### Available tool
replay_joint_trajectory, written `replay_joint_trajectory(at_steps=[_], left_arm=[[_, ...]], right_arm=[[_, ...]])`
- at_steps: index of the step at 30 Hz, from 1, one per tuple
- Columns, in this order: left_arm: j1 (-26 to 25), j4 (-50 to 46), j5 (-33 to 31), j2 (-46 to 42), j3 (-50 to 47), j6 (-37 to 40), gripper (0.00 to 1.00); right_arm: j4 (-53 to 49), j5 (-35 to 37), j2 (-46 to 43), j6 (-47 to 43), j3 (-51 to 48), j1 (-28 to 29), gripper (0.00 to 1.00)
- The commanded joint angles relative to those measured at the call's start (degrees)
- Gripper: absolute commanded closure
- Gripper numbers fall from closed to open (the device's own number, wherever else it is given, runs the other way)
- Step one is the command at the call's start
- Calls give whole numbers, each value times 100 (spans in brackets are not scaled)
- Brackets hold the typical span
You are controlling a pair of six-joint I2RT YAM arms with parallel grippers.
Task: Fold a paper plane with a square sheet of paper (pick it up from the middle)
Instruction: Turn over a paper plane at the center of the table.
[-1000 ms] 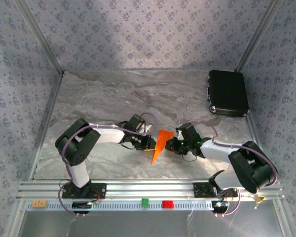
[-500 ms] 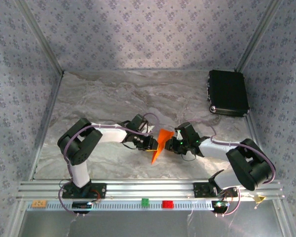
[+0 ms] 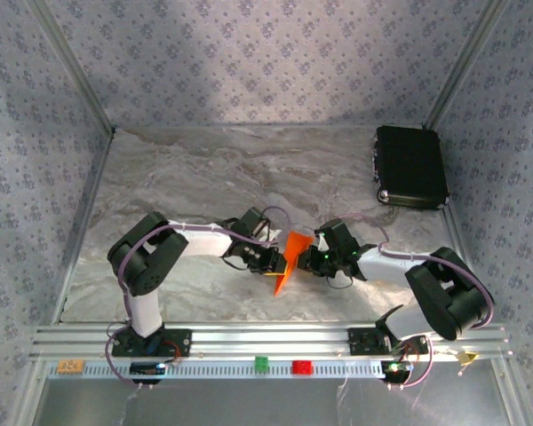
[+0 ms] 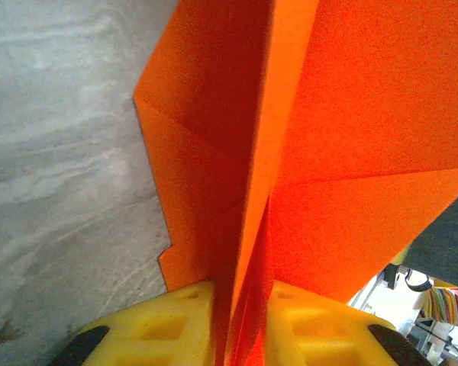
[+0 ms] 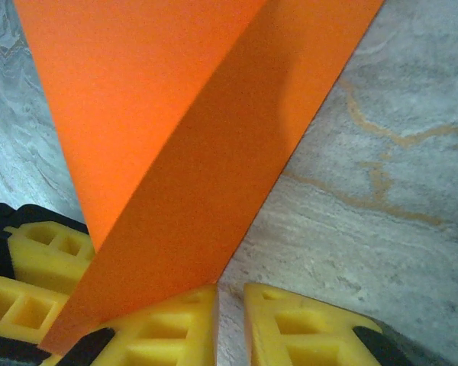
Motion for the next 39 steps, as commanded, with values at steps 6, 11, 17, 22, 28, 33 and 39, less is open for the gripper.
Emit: replay_joint_trajectory(at_steps=[6,11,17,22,28,33,39], left_arm=[[-116,-106,208,43,215,170,91],[-127,-146,-27,-235,179,151,96],[-164,-481,-886,-764,110,140,99],[-230,-961,-1808,-1136,168,210,99],[-245,-1470,-2666,-1363,203,210,100],[-247,-1737,-2919,-1341,308,182,100],[-256,-2160,-3366,-1371,434,96,100]], right_arm=[[345,-371,309,-22,65,191,82],[266,-97,22,38,-11,166,83],[-172,476,-654,36,-92,100,83],[-213,620,-1073,84,-231,24,83],[-256,744,-1230,171,-299,-18,83],[-295,850,-1257,248,-239,-35,83],[-405,1245,-1379,375,-243,-70,82]])
